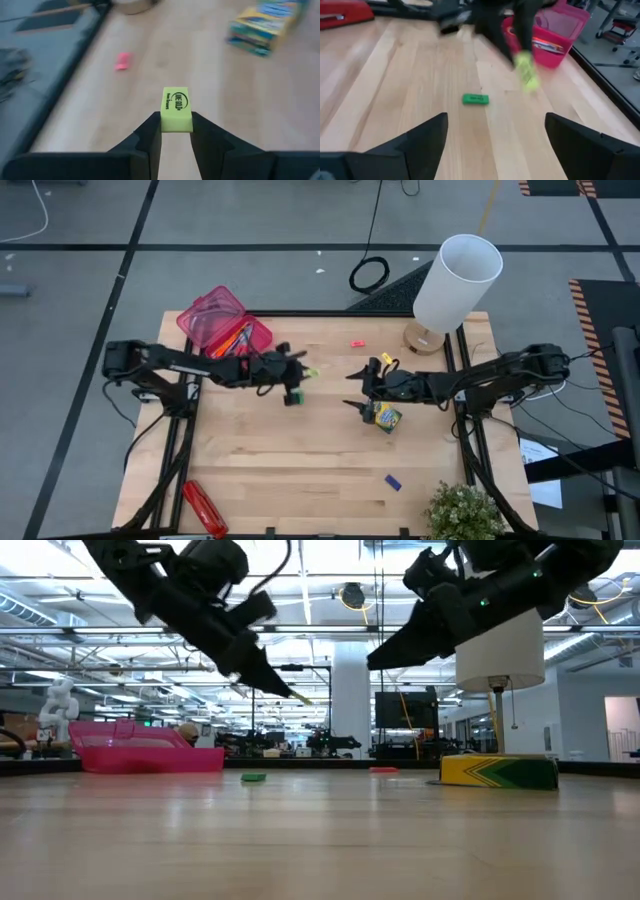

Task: Pack school essentials
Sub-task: Put the light green eraser into the pink supply box

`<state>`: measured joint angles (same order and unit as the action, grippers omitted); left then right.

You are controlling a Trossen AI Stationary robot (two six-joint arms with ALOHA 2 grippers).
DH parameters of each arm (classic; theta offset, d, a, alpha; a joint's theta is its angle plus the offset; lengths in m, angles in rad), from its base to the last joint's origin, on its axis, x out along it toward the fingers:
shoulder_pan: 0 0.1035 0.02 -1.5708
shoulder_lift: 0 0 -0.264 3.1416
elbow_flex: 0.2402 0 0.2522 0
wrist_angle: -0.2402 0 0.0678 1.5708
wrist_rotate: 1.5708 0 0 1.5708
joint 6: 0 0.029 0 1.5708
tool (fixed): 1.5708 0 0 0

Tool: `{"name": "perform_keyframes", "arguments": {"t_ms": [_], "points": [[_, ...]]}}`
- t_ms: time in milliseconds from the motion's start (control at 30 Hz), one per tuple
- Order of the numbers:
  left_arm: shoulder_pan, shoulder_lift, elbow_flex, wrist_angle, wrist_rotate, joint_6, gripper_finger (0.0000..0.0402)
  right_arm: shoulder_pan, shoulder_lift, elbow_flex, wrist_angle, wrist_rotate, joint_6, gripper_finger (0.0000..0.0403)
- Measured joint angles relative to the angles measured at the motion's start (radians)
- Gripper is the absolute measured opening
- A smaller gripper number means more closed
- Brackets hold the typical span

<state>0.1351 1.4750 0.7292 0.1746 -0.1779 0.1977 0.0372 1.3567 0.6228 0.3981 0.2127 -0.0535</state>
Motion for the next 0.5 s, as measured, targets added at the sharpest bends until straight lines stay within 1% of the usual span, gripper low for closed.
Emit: {"name": "perform_keyframes", "arguments": {"t_ms": [67, 133, 300, 400, 500], "points": [[0.029, -0.050, 0.001, -0.041, -0.041, -0.008, 0.0097, 0.000, -0.015, 0.000, -0.035, 0.000, -0.008, 0.0323], [0.066, -0.106, 0.001, -0.120, -0.061, -0.019, 0.0097, 0.000, -0.015, 0.000, -0.048, 0.000, -0.010, 0.0319], [0.174, -0.215, 0.001, -0.269, -0.069, -0.026, 0.0097, 0.004, -0.011, 0.000, -0.075, -0.002, -0.004, 0.0311], [0.259, -0.245, 0.001, -0.341, -0.070, -0.027, 0.0097, 0.012, -0.009, 0.000, -0.098, -0.003, 0.022, 0.0309], [0.357, -0.247, 0.000, -0.390, -0.069, -0.047, 0.0097, 0.025, -0.010, 0.000, -0.108, -0.003, 0.051, 0.0309]]}}
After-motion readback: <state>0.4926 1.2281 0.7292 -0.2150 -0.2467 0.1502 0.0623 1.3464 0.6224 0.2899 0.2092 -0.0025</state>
